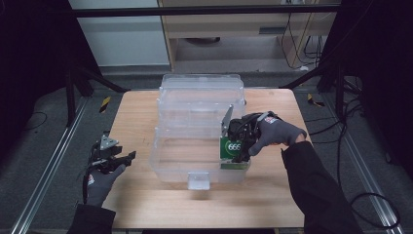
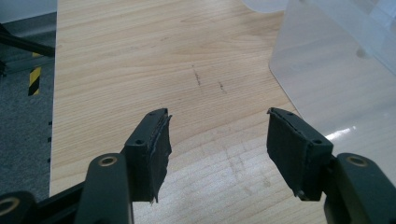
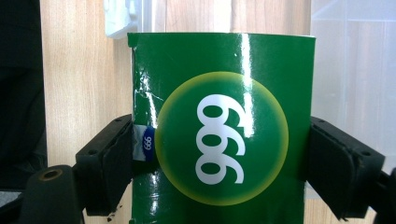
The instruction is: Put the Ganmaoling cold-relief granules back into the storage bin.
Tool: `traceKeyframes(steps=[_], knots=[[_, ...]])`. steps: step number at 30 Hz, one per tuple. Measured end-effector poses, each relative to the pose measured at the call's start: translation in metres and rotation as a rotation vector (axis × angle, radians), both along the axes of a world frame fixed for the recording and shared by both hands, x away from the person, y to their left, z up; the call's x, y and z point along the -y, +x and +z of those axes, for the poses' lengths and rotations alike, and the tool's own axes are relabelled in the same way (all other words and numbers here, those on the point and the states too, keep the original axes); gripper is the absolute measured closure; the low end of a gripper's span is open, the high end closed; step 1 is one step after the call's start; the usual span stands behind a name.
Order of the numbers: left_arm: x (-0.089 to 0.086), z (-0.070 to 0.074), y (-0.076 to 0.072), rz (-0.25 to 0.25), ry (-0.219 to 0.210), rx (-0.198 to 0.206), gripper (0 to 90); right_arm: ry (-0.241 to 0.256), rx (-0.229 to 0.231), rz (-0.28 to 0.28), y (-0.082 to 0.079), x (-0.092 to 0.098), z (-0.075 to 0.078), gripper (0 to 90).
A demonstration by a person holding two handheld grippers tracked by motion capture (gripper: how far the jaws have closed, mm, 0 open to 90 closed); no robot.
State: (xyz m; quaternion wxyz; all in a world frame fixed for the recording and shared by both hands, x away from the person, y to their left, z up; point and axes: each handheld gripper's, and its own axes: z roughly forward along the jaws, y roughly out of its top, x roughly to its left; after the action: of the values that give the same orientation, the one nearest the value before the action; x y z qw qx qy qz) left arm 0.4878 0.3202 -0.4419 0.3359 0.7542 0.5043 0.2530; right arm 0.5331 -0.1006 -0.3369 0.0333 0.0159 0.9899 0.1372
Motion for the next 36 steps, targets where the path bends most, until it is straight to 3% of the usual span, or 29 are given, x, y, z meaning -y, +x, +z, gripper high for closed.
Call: traceKeyframes(steps=[9,19,29,36], knots=[[0.001,0.000,0.000,-0.002,0.002,-0.002,38.6,0.005,0.014,0.032,-0.001,-0.001,-0.004,17.8],[-0.001,-0.001,0.000,0.001,0.002,-0.004,38.6,-0.022,-0.009,0.022,0.003,-0.004,-0.019,17.6],[0.000,-0.002,0.001,0.000,0.002,-0.007,38.6,-0.003,-0.008,0.015,0.004,-0.001,-0.026,17.0],[-0.001,-0.002,0.001,0.001,0.000,-0.006,38.5,-0.035,0.002,0.014,0.004,-0.006,-0.037,16.8]])
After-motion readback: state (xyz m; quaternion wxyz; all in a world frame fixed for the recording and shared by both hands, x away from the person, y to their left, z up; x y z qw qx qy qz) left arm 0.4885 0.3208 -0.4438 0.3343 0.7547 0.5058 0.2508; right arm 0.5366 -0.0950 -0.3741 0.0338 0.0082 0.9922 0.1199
